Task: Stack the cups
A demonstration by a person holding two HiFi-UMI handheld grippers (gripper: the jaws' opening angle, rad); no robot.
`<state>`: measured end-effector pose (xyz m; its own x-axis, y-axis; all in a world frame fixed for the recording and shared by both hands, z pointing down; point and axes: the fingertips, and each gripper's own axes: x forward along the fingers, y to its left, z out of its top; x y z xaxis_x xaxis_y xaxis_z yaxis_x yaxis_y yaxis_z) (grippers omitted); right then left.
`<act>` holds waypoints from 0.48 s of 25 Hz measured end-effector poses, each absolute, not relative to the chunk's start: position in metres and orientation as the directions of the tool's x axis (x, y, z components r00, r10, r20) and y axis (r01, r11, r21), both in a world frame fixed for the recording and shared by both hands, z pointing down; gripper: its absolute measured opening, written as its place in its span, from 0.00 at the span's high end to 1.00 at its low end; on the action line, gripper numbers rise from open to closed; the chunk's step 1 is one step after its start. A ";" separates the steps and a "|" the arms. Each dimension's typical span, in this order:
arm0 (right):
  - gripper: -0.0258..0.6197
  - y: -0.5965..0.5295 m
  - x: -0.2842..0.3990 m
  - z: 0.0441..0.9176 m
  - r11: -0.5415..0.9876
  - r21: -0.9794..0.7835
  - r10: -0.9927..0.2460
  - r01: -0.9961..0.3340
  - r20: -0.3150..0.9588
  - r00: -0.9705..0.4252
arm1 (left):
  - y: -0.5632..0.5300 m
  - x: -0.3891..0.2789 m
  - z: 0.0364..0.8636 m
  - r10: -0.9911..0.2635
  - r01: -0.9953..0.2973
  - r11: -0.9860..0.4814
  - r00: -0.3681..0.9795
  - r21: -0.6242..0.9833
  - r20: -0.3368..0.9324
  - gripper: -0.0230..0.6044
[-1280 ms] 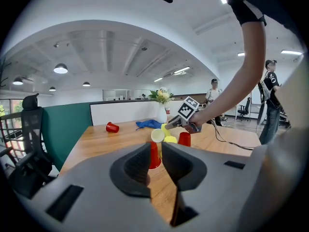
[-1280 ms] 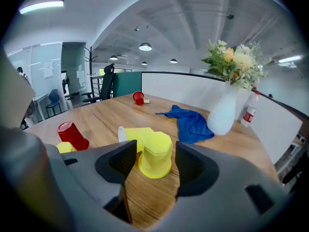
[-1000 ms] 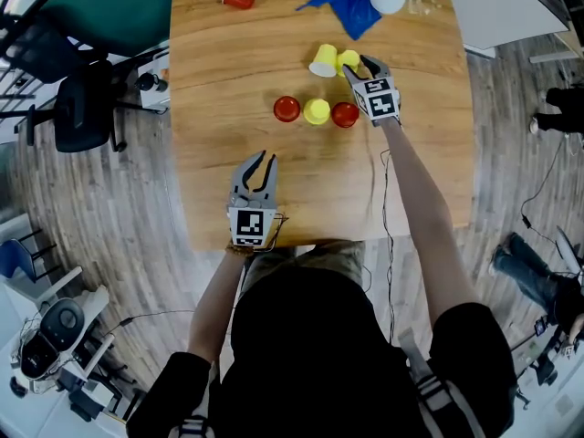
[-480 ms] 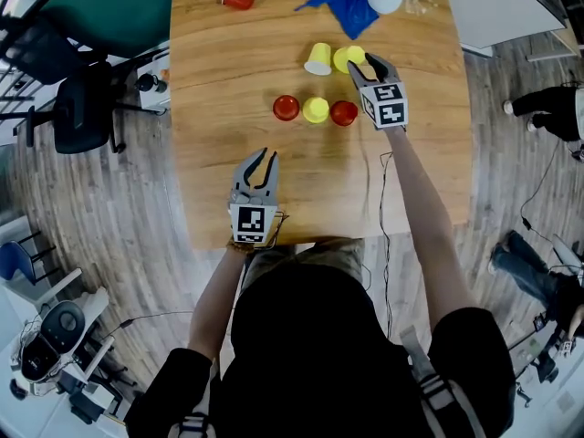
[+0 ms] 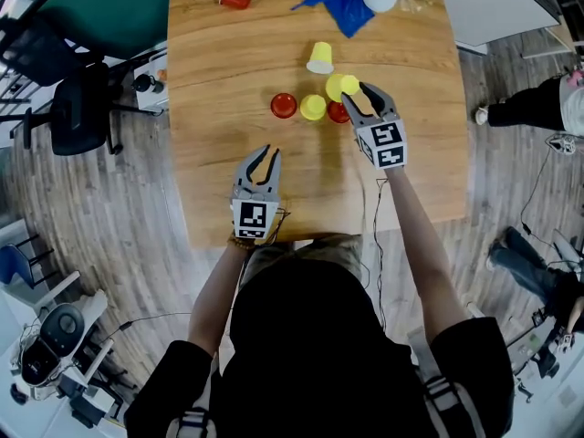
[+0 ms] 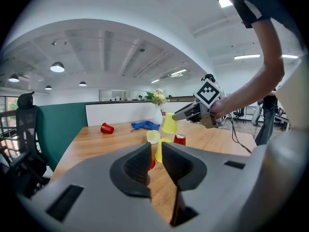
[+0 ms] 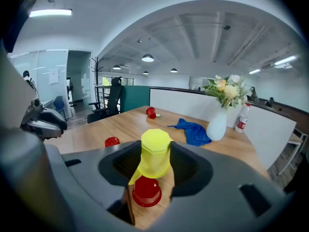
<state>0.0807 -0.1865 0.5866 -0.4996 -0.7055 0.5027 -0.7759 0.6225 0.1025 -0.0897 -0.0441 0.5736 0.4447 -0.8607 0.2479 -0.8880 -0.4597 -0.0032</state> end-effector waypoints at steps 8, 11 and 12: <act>0.65 -0.158 0.066 0.590 0.645 0.109 -0.678 -0.756 0.538 -0.501 | -0.042 -0.088 0.573 -0.857 -0.882 -0.470 0.456 -0.002 0.241 0.83; 0.65 -0.152 0.063 0.594 0.644 0.096 -0.669 -0.759 0.552 -0.497 | -0.042 -0.088 0.574 -0.855 -0.882 -0.471 0.458 0.003 0.243 0.83; 0.65 -0.152 0.062 0.596 0.645 0.096 -0.667 -0.758 0.556 -0.497 | -0.042 -0.087 0.574 -0.855 -0.882 -0.472 0.458 0.003 0.243 0.83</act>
<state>0.0622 -0.1523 0.5957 -0.4969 -0.6666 0.5557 -0.7583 0.6448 0.0955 -0.0869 -0.0423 0.5740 0.4581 -0.8549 0.2435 -0.8817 -0.4717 0.0026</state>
